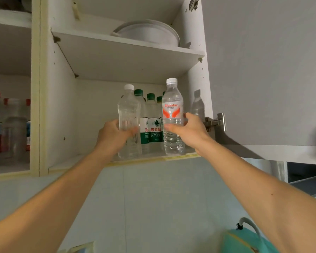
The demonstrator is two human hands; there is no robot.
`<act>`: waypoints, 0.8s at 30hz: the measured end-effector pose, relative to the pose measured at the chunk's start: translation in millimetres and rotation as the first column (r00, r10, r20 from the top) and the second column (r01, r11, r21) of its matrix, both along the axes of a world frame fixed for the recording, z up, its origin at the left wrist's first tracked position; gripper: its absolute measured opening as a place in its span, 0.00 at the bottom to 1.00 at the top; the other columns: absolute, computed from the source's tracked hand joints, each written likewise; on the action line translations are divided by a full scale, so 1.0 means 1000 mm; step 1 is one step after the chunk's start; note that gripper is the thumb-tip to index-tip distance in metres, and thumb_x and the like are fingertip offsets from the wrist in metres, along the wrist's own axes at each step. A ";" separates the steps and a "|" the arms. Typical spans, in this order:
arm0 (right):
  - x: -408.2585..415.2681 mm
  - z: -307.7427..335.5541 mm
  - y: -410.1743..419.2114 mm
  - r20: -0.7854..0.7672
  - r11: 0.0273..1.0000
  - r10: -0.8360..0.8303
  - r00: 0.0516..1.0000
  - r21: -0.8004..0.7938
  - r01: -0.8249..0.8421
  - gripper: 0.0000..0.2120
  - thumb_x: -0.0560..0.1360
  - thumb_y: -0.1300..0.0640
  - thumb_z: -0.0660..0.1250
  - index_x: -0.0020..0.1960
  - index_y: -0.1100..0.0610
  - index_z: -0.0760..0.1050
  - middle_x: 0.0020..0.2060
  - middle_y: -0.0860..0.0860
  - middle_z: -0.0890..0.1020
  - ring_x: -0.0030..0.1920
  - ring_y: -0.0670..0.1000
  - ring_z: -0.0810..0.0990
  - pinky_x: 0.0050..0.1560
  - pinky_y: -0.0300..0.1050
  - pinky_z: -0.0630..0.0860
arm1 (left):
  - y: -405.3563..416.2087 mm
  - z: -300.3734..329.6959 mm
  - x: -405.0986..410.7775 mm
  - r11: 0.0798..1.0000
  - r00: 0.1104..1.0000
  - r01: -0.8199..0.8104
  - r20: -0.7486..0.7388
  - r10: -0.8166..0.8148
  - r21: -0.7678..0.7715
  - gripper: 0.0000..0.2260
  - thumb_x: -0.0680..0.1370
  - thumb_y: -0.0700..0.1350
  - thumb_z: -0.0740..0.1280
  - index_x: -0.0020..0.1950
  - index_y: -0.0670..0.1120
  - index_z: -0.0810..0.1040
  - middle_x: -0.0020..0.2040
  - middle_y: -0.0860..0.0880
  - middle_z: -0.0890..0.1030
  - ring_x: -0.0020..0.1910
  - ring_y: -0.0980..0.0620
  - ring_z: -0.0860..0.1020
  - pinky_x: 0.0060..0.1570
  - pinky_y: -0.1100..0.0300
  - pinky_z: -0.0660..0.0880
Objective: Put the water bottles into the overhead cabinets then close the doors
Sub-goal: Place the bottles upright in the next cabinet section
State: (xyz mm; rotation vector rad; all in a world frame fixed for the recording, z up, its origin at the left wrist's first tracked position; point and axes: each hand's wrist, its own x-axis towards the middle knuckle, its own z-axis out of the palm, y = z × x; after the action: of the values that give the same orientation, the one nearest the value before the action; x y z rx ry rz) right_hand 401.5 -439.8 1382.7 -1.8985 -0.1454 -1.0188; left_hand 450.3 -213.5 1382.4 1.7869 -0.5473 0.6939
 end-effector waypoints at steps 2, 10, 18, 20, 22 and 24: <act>0.012 0.003 -0.003 -0.041 0.999 -0.015 0.999 -0.034 0.014 0.27 0.69 0.43 0.79 0.62 0.52 0.76 0.54 0.46 0.83 0.54 0.48 0.81 0.53 0.46 0.76 | -0.004 0.000 0.007 0.999 1.000 0.013 -0.013 -0.012 0.051 0.12 0.77 0.55 0.73 0.59 0.56 0.78 0.44 0.63 0.77 0.42 0.64 0.74 0.37 0.65 0.69; 0.042 0.001 -0.012 -0.076 0.998 -0.035 0.996 -0.059 0.031 0.24 0.69 0.42 0.79 0.58 0.50 0.75 0.49 0.44 0.82 0.50 0.47 0.81 0.48 0.44 0.74 | 0.002 0.014 0.024 0.982 0.996 -0.001 -0.087 0.017 0.190 0.17 0.75 0.56 0.74 0.61 0.53 0.79 0.46 0.59 0.79 0.46 0.56 0.79 0.54 0.53 0.79; 0.060 0.001 -0.015 -0.067 0.993 -0.108 0.992 -0.050 0.104 0.21 0.70 0.43 0.78 0.59 0.51 0.79 0.49 0.47 0.85 0.48 0.48 0.82 0.40 0.42 0.74 | -0.020 0.015 0.039 0.968 0.996 -0.036 -0.070 0.055 0.250 0.20 0.76 0.57 0.72 0.64 0.51 0.76 0.49 0.55 0.81 0.44 0.56 0.80 0.48 0.54 0.80; 0.063 0.001 -0.016 -0.068 0.990 -0.133 0.989 -0.048 0.130 0.23 0.70 0.44 0.78 0.60 0.53 0.78 0.49 0.47 0.84 0.49 0.50 0.82 0.42 0.44 0.73 | -0.027 0.015 0.041 0.967 0.996 -0.026 -0.071 0.045 0.252 0.19 0.76 0.56 0.72 0.63 0.51 0.76 0.47 0.56 0.80 0.43 0.57 0.79 0.44 0.58 0.79; 0.066 0.002 -0.017 -0.077 0.987 -0.157 0.985 -0.044 0.154 0.24 0.71 0.44 0.78 0.61 0.54 0.78 0.51 0.49 0.84 0.49 0.51 0.81 0.43 0.45 0.73 | -0.034 0.015 0.044 0.970 0.997 -0.005 -0.078 0.025 0.242 0.18 0.76 0.55 0.72 0.63 0.51 0.76 0.50 0.54 0.81 0.45 0.54 0.80 0.51 0.53 0.80; 0.069 0.003 -0.017 -0.086 0.986 -0.167 0.982 -0.037 0.165 0.25 0.71 0.44 0.78 0.62 0.55 0.78 0.53 0.51 0.84 0.51 0.53 0.82 0.47 0.46 0.75 | -0.041 0.015 0.046 0.973 0.996 0.020 -0.088 0.000 0.229 0.19 0.77 0.54 0.72 0.65 0.51 0.76 0.55 0.51 0.82 0.50 0.51 0.80 0.58 0.48 0.80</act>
State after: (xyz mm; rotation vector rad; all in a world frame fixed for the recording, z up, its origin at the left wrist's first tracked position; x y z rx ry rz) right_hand 470.1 -457.3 1385.5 -2.0054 0.0508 -1.0448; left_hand 495.8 -254.8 1397.1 2.0185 -0.5958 0.5596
